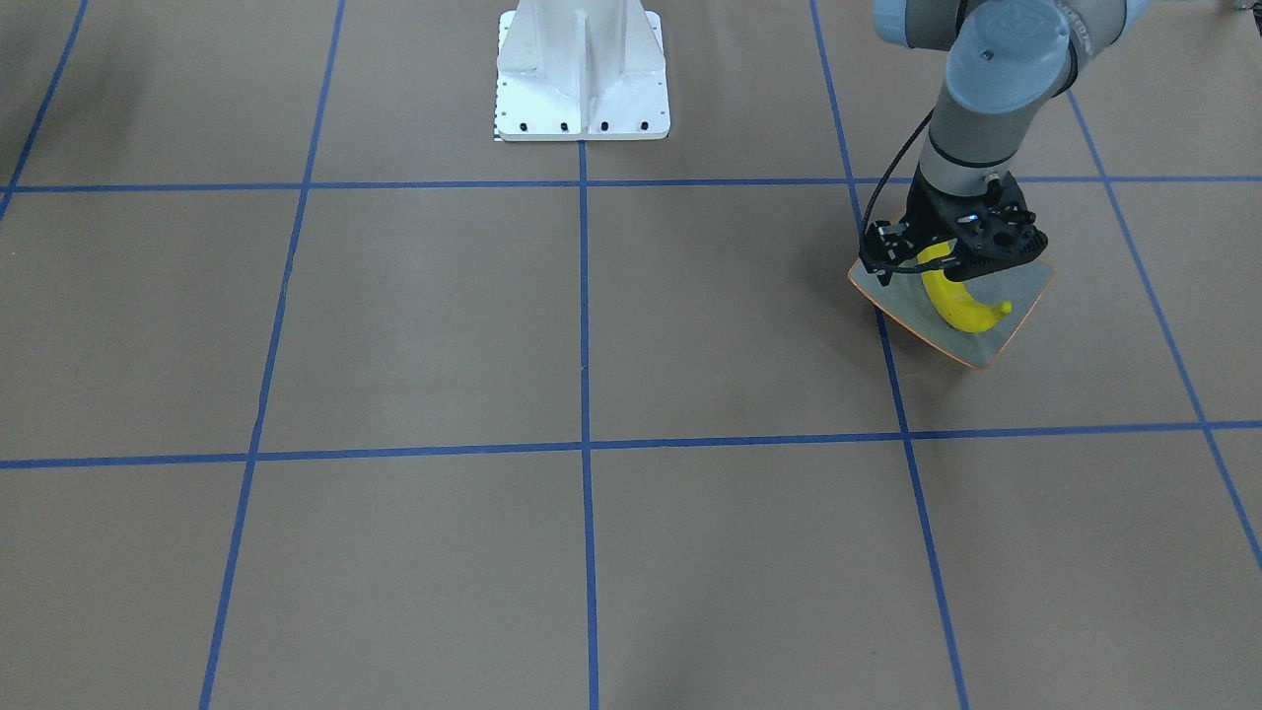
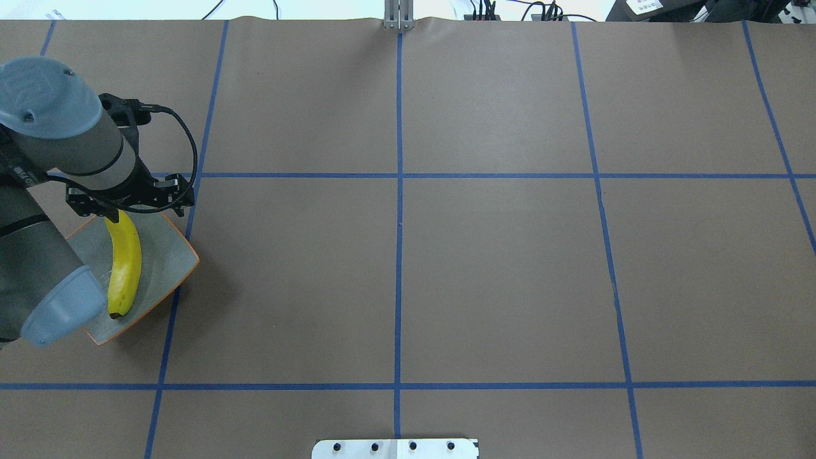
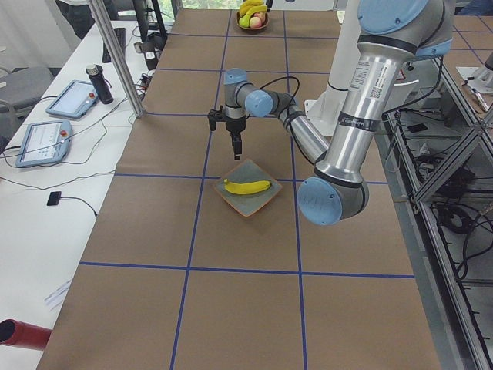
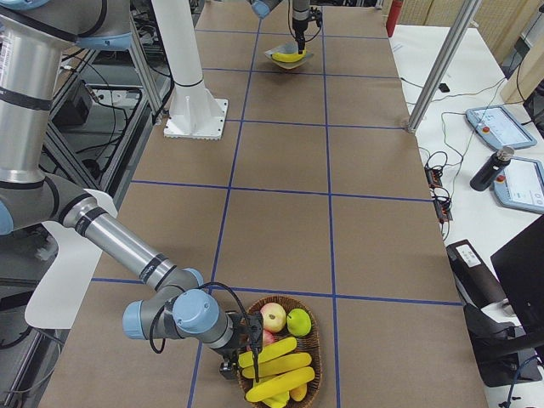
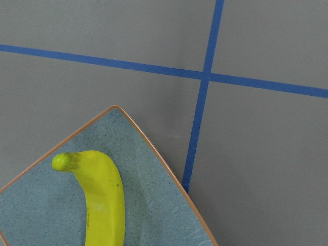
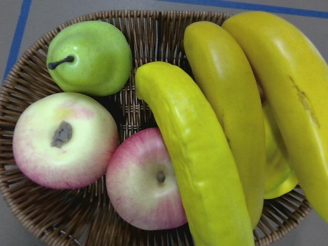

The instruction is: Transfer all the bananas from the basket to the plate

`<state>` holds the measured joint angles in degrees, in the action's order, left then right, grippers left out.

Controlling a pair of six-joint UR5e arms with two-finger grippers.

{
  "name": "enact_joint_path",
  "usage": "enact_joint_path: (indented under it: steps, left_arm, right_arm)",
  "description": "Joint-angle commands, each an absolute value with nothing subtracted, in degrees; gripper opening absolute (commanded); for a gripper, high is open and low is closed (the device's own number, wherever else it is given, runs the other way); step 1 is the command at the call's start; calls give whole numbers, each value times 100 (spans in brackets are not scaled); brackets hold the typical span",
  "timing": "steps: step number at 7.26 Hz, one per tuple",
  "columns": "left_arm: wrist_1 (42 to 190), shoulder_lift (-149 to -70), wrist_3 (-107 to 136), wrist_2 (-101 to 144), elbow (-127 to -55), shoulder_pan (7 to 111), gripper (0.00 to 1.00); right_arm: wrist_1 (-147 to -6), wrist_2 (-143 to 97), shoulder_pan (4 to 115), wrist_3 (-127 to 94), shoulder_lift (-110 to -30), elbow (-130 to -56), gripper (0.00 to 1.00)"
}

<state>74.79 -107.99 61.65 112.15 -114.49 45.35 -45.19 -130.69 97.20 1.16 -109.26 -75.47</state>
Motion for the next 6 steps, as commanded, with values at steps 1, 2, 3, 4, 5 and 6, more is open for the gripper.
enact_joint_path:
  steps: [1,2,3,4,5,6]
  left_arm:
    - [7479,-10793,6161,11215,-11435,4535,100]
    - [7479,-10793,6152,11215,-11435,4535,100]
    - [7479,-10793,6152,11206,-11435,4535,100]
    - [7479,-10793,6152,11215,-11435,4535,100]
    - [7479,-10793,6152,11206,-11435,4535,100]
    - [7479,-10793,6152,11215,-11426,4535,100]
  right_arm:
    - [-4509,-13043,9721,132,-10732,-7288,96]
    - [-4509,-13034,9721,132,-10705,-7277,90]
    - [-4509,-13034,9721,97,-10705,-7277,81]
    - [-4509,-13043,9721,88,-10696,-7277,63]
    - [-4509,-13043,9721,79,-10696,-7277,40]
    - [-4509,-13043,9721,70,-10679,-7286,15]
